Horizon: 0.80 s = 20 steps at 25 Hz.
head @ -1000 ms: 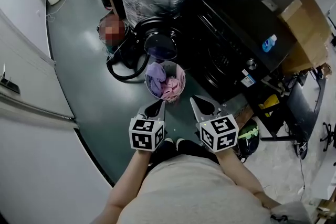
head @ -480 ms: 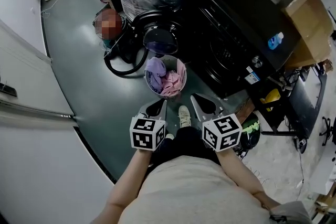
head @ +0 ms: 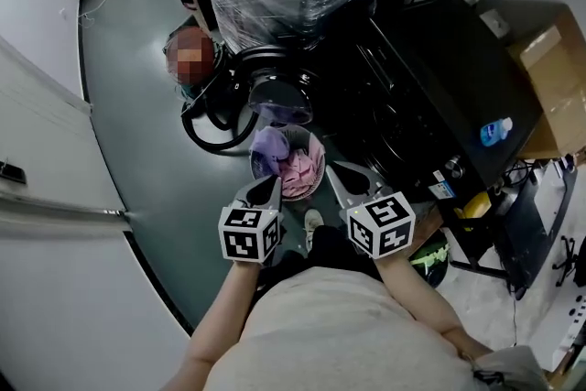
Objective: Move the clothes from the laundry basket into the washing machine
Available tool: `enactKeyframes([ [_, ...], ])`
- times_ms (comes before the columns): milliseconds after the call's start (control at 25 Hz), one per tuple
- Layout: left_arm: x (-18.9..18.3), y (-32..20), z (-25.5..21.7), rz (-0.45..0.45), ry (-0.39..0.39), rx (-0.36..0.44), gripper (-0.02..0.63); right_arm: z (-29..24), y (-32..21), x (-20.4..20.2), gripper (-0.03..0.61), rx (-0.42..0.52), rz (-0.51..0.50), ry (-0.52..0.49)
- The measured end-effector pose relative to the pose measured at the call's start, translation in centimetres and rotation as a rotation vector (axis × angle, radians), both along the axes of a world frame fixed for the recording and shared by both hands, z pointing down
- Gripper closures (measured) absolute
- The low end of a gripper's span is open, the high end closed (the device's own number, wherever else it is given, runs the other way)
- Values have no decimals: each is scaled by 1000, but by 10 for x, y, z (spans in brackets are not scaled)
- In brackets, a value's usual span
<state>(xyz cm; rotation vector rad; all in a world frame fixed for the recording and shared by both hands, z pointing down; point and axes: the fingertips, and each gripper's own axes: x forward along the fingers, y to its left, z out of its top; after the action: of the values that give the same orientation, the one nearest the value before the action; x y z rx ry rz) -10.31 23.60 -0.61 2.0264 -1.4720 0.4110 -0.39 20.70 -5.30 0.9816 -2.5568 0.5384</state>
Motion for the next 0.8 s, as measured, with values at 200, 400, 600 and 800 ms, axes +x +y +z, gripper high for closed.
enactKeyframes([
  [200,-1,-36,13,-58,4,-34,614,13,-48,12,551,-77,-5,-24],
  [400,-2,-52,26,-92,10,-83,614,28,-65,9,551,-99,-57,1],
  [600,-8,-63,38,-86,2,-132,614,44,-80,-4,551,-144,-82,16],
  [800,-16,-74,48,-59,4,-166,614,52,-94,-21,549,-149,-88,35],
])
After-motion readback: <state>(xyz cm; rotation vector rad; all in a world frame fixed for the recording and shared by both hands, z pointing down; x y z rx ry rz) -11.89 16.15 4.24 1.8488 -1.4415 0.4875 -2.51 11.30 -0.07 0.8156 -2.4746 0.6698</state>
